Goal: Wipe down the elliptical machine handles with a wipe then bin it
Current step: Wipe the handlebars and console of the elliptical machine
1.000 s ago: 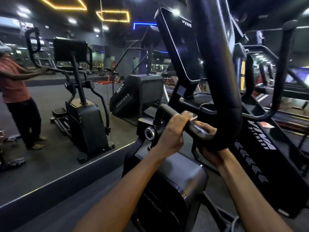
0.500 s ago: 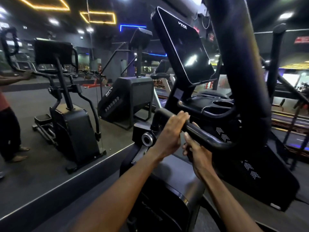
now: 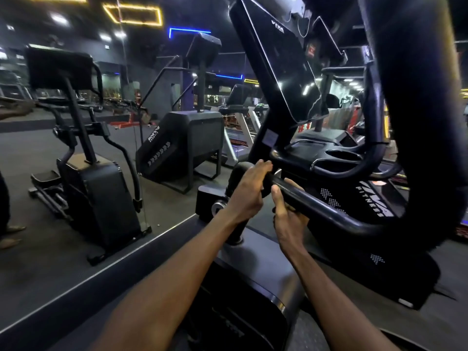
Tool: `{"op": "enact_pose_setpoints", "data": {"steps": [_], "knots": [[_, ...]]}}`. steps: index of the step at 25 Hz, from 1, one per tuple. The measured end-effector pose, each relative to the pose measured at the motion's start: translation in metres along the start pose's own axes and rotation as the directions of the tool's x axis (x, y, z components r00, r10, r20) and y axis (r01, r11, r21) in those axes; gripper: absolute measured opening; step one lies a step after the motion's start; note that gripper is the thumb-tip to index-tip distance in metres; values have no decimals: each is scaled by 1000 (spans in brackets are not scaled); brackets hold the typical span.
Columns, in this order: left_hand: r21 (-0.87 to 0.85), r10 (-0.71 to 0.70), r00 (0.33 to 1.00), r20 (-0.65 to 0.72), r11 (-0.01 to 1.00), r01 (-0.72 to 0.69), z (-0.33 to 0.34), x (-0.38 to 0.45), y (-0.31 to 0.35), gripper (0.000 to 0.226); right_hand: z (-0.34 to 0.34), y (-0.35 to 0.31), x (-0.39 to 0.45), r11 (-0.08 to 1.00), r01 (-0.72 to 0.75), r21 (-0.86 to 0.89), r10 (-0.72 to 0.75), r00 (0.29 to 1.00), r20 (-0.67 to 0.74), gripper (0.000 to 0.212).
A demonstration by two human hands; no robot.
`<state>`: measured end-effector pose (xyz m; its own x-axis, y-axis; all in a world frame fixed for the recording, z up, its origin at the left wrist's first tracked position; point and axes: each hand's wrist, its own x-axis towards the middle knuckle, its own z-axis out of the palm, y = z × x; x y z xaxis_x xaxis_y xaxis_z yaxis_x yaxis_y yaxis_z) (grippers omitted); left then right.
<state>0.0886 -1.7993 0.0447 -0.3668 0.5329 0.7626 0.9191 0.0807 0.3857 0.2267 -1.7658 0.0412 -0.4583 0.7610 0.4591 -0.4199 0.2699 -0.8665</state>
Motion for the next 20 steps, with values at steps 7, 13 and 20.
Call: {"op": "enact_pose_setpoints", "data": {"steps": [7,13,20], "knots": [[-61,-118,991,-68,992,114,0,15,-27,43,-5,3,6,999,41,-25,-41,999,-1,25],[-18,-225,974,-1,974,224,1,27,-40,58,5,12,10,999,4,44,-3,1000,-15,33],[-50,-348,934,82,934,353,-2,40,-84,41,36,21,15,987,-98,130,110,990,-93,21]]}}
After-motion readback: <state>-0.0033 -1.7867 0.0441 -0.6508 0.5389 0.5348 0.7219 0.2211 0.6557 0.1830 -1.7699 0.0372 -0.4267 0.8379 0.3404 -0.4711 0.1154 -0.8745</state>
